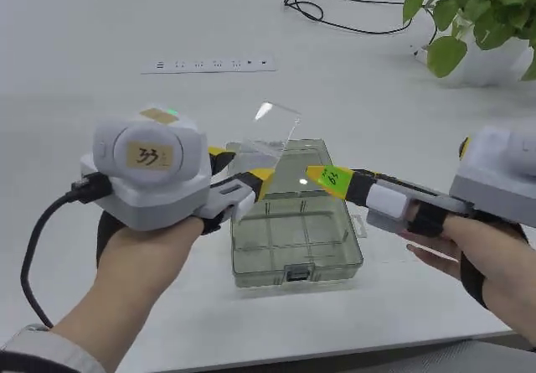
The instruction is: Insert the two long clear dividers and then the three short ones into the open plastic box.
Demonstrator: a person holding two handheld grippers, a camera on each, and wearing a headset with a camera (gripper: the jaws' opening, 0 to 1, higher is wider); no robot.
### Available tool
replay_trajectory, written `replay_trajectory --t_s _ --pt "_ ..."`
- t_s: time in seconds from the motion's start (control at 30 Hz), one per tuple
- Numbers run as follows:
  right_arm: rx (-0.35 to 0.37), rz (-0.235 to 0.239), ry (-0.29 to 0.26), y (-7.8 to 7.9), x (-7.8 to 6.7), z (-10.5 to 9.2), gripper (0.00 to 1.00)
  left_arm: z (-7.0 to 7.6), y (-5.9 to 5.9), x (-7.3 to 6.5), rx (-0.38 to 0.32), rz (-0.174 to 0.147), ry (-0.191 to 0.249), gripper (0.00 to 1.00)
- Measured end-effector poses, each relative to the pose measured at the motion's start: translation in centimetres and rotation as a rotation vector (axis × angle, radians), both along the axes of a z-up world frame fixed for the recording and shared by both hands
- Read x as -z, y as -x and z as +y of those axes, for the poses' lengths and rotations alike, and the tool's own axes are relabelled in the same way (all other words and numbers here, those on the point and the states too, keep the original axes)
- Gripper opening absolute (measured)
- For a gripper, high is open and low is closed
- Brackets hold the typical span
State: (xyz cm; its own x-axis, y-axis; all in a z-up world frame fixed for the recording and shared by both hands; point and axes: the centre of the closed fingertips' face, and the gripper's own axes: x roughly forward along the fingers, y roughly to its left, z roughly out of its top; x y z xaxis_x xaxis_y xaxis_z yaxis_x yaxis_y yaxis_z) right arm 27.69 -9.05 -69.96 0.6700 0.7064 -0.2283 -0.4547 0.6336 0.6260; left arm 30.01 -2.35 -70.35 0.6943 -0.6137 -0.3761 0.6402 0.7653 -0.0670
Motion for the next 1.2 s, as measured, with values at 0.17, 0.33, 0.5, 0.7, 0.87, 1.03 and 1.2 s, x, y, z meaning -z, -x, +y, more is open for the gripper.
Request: replay_trajectory --t_s 0.17,0.33,0.5,0.7,0.87,1.03,1.2 --pt "0.013 0.042 -0.058 -0.2 0.1 0.9 0.38 -0.8 0.4 -0.2 0.012 -0.022 0.006 0.3" --pt "0.043 0.07 -0.135 -0.8 -0.2 1.2 0.31 -1.5 0.7 -0.3 0.017 -0.028 0.018 0.3" --pt "0.037 0.098 -0.161 -0.8 -0.1 1.8 0.25 -2.1 0.9 -0.5 0.027 -0.041 0.019 0.3" --pt "0.035 0.116 -0.196 -0.8 -0.3 2.3 0.17 -2.5 1.1 -0.6 0.035 -0.049 0.023 0.3" --pt "0.037 0.121 -0.211 -0.9 -0.5 2.5 0.13 -2.7 1.2 -0.6 0.038 -0.046 0.028 0.3" --pt "0.038 0.122 -0.218 -1.1 -0.6 2.6 0.08 -2.8 1.2 -0.6 0.037 -0.047 0.034 0.3" --pt "0.037 0.128 -0.22 -1.0 -0.6 2.6 0.07 -2.8 1.2 -0.6 0.037 -0.039 0.043 0.3"
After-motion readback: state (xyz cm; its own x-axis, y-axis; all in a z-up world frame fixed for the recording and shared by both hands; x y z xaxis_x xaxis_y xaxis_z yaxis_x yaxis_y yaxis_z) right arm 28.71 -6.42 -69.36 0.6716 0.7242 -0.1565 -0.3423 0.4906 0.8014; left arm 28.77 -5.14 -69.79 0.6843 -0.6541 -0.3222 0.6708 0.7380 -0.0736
